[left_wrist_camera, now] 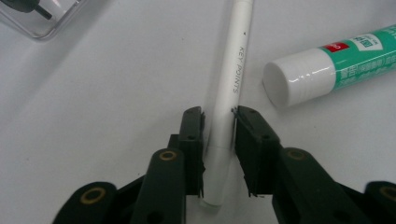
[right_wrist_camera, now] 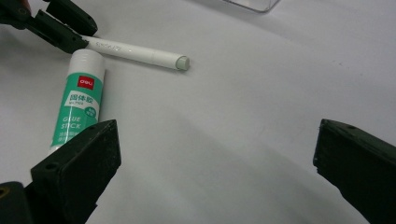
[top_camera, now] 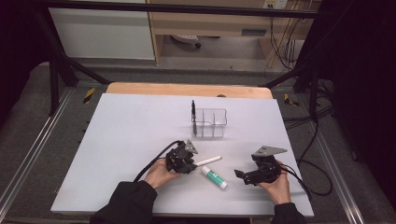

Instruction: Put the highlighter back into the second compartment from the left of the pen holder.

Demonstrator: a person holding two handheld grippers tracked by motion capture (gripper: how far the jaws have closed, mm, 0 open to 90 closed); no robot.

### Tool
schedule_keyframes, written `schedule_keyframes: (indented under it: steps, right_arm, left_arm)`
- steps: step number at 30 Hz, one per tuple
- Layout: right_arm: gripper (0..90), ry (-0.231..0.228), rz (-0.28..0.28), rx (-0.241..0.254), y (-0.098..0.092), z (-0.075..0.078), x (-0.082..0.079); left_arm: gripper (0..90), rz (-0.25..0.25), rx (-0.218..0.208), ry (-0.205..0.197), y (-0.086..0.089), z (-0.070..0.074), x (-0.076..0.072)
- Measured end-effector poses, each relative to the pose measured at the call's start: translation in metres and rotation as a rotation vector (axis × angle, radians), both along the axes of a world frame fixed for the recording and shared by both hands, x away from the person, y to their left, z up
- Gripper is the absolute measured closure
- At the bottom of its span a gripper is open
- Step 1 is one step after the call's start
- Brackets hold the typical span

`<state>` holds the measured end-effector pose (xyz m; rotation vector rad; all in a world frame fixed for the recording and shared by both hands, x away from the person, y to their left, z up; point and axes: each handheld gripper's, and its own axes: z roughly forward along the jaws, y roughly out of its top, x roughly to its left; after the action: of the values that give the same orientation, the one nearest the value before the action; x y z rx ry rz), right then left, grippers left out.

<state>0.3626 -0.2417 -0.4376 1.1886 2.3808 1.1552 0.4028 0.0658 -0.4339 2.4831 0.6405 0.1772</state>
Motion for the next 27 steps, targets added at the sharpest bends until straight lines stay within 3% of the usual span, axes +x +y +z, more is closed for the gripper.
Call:
schedule_keyframes:
  steps: [12,18,27]
  right_arm:
    - [0.7,0.0,0.005,-0.004,0.001,-0.001,0.0]
    - [0.6,-0.014,0.021,0.007,0.001,0.0,-0.001]
    - [0.6,-0.027,0.062,-0.025,0.006,0.003,-0.003]
  left_arm:
    - [78.0,-0.01,0.011,-0.007,0.0,0.001,-0.001]
    - [78.2,-0.004,-0.021,0.002,0.004,0.004,-0.002]
    - [78.2,0.013,-0.058,-0.009,0.02,0.019,-0.005]
